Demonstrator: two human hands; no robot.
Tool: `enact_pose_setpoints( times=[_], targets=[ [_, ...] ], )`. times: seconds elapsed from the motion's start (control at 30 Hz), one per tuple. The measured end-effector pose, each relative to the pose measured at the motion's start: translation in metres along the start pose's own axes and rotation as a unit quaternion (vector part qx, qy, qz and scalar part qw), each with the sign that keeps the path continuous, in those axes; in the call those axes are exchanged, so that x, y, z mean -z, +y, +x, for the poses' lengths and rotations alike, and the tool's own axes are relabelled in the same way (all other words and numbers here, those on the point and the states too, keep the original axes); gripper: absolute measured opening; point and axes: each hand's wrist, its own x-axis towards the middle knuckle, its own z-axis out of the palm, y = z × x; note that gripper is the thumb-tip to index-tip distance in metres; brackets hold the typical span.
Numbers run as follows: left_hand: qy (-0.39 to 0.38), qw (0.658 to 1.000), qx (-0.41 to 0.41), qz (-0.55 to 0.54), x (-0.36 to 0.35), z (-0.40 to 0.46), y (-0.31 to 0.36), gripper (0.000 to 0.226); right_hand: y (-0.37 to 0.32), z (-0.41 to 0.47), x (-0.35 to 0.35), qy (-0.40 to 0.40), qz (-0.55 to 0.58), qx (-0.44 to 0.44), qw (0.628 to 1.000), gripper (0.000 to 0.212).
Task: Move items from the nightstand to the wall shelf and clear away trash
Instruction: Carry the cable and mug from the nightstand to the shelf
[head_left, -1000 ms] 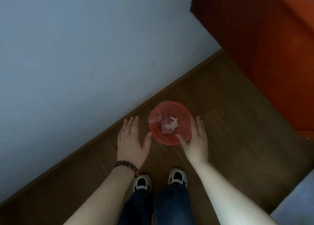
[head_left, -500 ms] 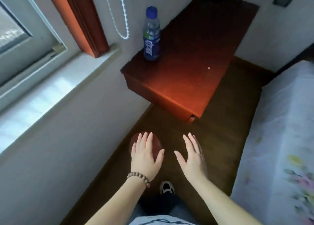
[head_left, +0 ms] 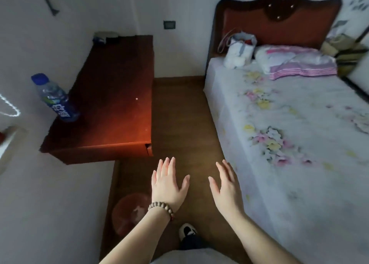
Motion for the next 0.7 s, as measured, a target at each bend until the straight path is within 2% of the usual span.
enact_pose_setpoints(
  times=[0.17,0.33,0.5,0.7],
  targets=[
    [-0.053,0.994,-0.095,0.011,-0.026,-0.035,0.027,0.075,0.043,-0.069,0.034,0.062,-0.017,-0.102,0.993,0.049],
    [-0.135,0.972,-0.190,0.022,-0.064,-0.086,0.070,0.077,0.084,-0.161,0.071,0.134,-0.018,-0.216,0.967,0.042],
    [-0.220,0.935,-0.278,0.024,-0.098,-0.148,0.133,0.075,0.117,-0.255,0.102,0.184,-0.027,-0.345,0.920,0.046],
    [-0.296,0.863,-0.407,0.043,-0.135,-0.235,0.208,0.075,0.157,-0.365,0.152,0.256,-0.037,-0.470,0.844,0.050]
  ],
)
